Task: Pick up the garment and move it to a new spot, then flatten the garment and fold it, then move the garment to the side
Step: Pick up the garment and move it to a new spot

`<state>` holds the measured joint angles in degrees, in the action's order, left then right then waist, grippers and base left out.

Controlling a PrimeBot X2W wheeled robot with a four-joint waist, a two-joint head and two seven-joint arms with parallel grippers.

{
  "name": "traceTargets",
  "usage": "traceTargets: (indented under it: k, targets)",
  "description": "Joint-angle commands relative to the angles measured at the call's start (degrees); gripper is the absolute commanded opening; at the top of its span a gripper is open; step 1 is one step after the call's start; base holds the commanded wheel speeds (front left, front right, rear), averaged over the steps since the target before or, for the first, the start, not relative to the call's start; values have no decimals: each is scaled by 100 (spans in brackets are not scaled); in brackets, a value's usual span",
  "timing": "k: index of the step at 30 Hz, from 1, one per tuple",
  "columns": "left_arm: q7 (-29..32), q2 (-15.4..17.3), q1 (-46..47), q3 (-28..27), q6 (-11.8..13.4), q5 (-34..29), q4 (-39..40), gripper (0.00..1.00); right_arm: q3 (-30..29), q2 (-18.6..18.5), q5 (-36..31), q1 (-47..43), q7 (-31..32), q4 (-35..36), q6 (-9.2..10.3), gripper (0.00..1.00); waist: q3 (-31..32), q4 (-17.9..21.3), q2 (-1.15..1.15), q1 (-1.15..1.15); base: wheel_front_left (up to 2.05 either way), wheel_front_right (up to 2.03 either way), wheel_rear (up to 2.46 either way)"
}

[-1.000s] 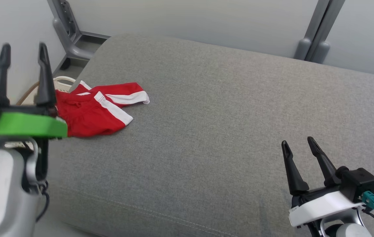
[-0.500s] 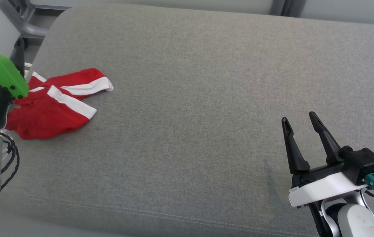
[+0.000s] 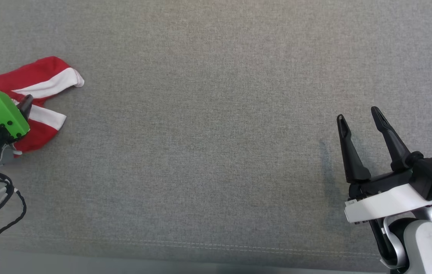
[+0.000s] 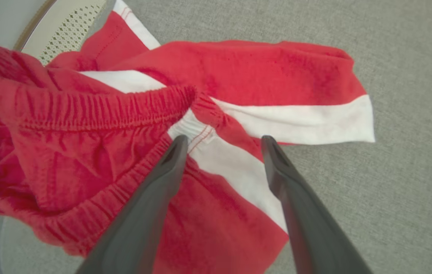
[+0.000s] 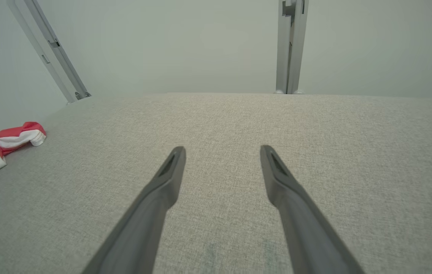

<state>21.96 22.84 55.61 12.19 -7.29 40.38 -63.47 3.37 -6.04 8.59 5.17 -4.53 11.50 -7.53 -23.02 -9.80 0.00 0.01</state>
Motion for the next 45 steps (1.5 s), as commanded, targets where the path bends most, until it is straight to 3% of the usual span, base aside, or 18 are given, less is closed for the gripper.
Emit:
traceTargets:
  k: [1, 3, 4, 5, 6, 15, 21, 27, 34, 45]
  targets:
    - [3, 15, 93, 17, -17, 58, -70, 100, -20, -34, -40, 87, 8, 49, 9, 100, -275, 99, 0, -1, 0, 0, 0]
    - [-33, 12, 110, -14, -20, 136, -190, 73, -13, -55, -33, 105, 26, 60, 9, 100, -318, 101, 0, -1, 0, 0, 0]
    - [-50, 36, 112, 4, -22, 114, -253, 49, -8, -63, -31, 110, 35, 69, 9, 100, -332, 103, 0, -1, 0, 0, 0]
    - [-78, 62, 116, 28, -21, 104, -297, 33, -1, -68, -24, 119, 45, 76, 9, 100, -349, 109, 0, -1, 0, 0, 0]
    - [-92, 74, 117, 36, -22, 118, -342, 0, 3, -74, -15, 129, 46, 76, 9, 100, -358, 114, 0, -1, 0, 0, 0]
    - [-926, 314, 422, 322, -23, -91, -111, 0, -157, -65, 33, 77, 69, 83, 9, 100, -224, -3, 0, -1, 0, 0, 0]
    - [-1859, 472, 671, 501, -23, -296, 416, 0, -139, 12, 104, -15, -23, -41, 9, 100, 167, -103, 0, -1, 0, 0, 0]
    - [-2525, 402, 500, 645, 54, -478, 1176, 0, -102, 109, 191, -136, -140, -212, 9, 100, 616, -80, 0, -1, 0, 0, 0]
    - [-2700, 277, -360, 785, 426, -571, 2581, 0, -18, 219, 288, -237, -302, -371, 9, 100, 985, 184, 0, -1, 0, 0, 0]
    - [-2225, 206, -2531, 973, 1618, -598, 6068, 0, 151, 296, 419, -200, -544, -563, 9, 100, 1043, 1117, 0, -1, 0, 0, 0]
